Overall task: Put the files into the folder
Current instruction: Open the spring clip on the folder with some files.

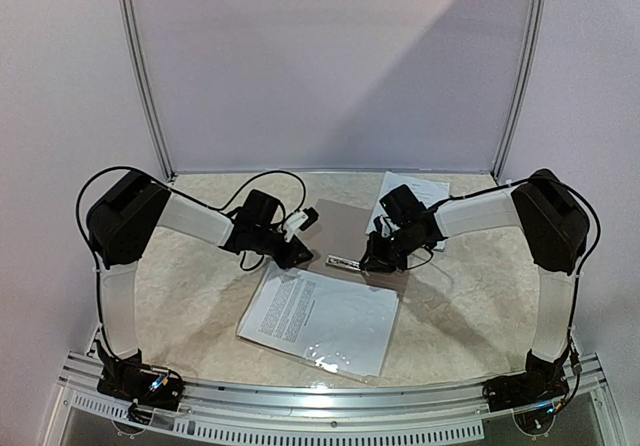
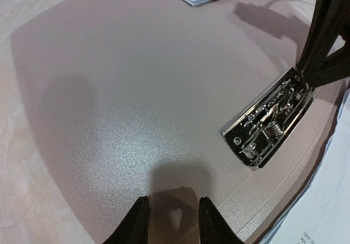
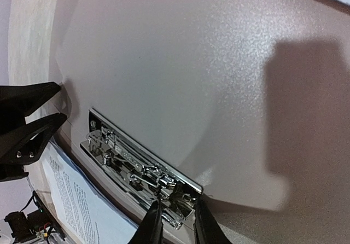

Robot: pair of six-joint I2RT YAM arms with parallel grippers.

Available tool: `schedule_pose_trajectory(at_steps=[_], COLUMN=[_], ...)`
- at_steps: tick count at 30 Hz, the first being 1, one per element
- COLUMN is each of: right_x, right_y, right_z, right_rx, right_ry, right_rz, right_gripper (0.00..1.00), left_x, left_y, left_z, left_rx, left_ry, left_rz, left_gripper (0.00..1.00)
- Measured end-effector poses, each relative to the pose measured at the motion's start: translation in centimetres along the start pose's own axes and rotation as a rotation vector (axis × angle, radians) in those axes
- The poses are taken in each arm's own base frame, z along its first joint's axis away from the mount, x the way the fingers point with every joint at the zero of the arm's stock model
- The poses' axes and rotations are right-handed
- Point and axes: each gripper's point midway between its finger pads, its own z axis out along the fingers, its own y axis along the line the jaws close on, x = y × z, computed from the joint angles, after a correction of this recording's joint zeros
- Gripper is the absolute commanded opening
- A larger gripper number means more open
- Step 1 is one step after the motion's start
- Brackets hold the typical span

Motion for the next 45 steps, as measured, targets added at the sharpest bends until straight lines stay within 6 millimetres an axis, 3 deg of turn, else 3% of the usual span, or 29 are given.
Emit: schedule_pose_trajectory(at_steps=[4,10,12,18,20,24,31,35,37,42,45], right_x=[0.0,-3.2,-3.3,-1.8,-1.6,0.3,5.4,7.8,7.8,7.5,6.4], right_y=[0.5,4.8,5.5,4.6,5.4,6.8,8.8,9.6,9.8,9.8,9.8], right_z=[-0.2,-0.4,-0.1,3.5,4.1,4.7,5.3,5.2,5.1,4.3,2.6], right_rx=[0.018,-0.004,-0.012,0.005,-0.031,-0.083,-0.189,-0.223,-0.220,-0.192,-0.163], right_ry=[0.026,-0.021,-0.028,0.045,0.059,0.105,0.216,0.262,0.255,0.245,0.199], right_rz=[-0.047,-0.215,-0.256,-0.294,-0.313,-0.368,-0.485,-0.531,-0.541,-0.514,-0.468], right_gripper=[0.23,0.27,0.27,0.24,0.22,0.19,0.17,0.21,0.26,0.25,0.24], left_x=[0.3,1.5,1.9,3.0,3.3,4.6,3.6,4.0,4.3,4.8,4.5], left_y=[-0.5,-1.8,-2.4,-3.8,-4.2,-5.2,-5.4,-5.3,-5.3,-6.0,-6.7], left_z=[-0.3,-1.4,-1.9,-3.2,-4.0,-5.9,-8.5,-8.9,-8.9,-8.7,-8.1], left_rx=[0.031,0.132,0.156,0.198,0.199,0.206,0.184,0.170,0.166,0.164,0.157], left_ry=[0.007,0.029,0.048,0.115,0.132,0.204,0.206,0.227,0.242,0.272,0.285], left_rz=[-0.032,-0.117,-0.135,-0.168,-0.172,-0.192,-0.155,-0.136,-0.118,0.006,0.147], left_gripper=[0.31,0.29,0.28,0.29,0.30,0.32,0.32,0.33,0.33,0.35,0.35])
